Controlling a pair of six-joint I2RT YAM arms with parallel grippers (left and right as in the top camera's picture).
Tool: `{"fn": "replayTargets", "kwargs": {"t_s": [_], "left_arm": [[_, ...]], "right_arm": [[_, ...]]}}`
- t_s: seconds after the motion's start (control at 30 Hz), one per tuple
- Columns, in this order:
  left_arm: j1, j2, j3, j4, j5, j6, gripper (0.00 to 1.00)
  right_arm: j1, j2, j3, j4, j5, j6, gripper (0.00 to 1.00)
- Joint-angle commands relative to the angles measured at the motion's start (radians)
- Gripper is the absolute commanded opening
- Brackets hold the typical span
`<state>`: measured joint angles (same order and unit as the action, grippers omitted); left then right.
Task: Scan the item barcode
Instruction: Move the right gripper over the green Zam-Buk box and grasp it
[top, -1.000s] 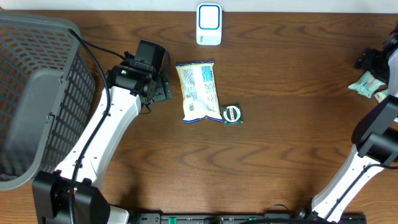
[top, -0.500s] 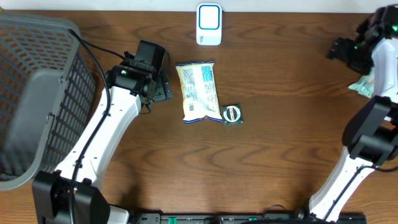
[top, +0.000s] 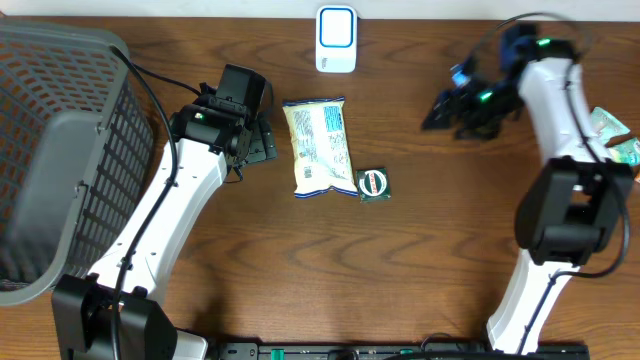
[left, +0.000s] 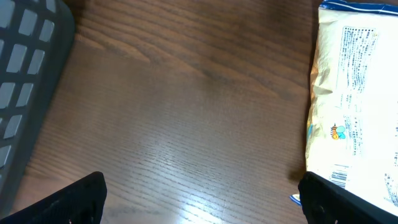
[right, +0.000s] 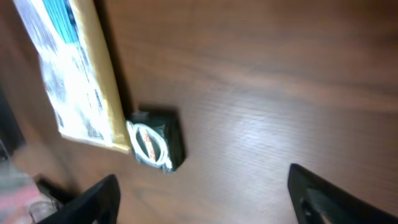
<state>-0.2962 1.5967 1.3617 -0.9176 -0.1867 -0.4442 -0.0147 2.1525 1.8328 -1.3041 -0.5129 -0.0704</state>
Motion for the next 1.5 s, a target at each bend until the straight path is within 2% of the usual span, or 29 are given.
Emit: {"fn": "replayTargets", "kwargs": {"t_s": [0.0,0.13,0.23,0.37,0.53,0.87,1.07,1.27,1.47], "left_arm": [[0.002,-0.009,0.005,-0.005,-0.016,0.006,0.98],[0.002,-0.009,0.005,-0.005,-0.016,0.006,0.98],[0.002,-0.009,0.005,-0.005,-0.016,0.006,0.98],[0.002,-0.009,0.005,-0.005,-0.016,0.006,0.98],[0.002,-0.009,0.005,-0.005,-0.016,0.006,0.98],[0.002,-0.009,0.005,-0.005,-0.016,0.006,0.98],[0.002,-0.009,0.005,-0.005,-0.016,0.006,0.98],[0.002,-0.009,0.005,-0.005,-0.016,0.006,0.98],[0.002,-0.009,0.005,-0.005,-0.016,0.006,0.97]], "right_arm": [[0.068,-0.002,-0.078,0.013,-0.013,-0.032,0.75],[0.15,-0.002,-0.152,0.04,-0.013,-0.032,0.68],[0.195,-0.002,-0.174,0.042,-0.013,-0.032,0.66],[0.232,-0.002,-0.177,0.064,0.03,-0.017,0.57],[0.258,-0.002,-0.185,0.077,0.193,0.119,0.6],[0.292,-0.002,-0.279,0.192,0.119,0.126,0.58],[0.298,-0.002,-0.299,0.238,0.133,0.132,0.52],[0.288,-0.002,-0.295,0.24,0.338,0.258,0.53],[0.259,-0.002,-0.253,0.197,0.454,0.286,0.54]]}}
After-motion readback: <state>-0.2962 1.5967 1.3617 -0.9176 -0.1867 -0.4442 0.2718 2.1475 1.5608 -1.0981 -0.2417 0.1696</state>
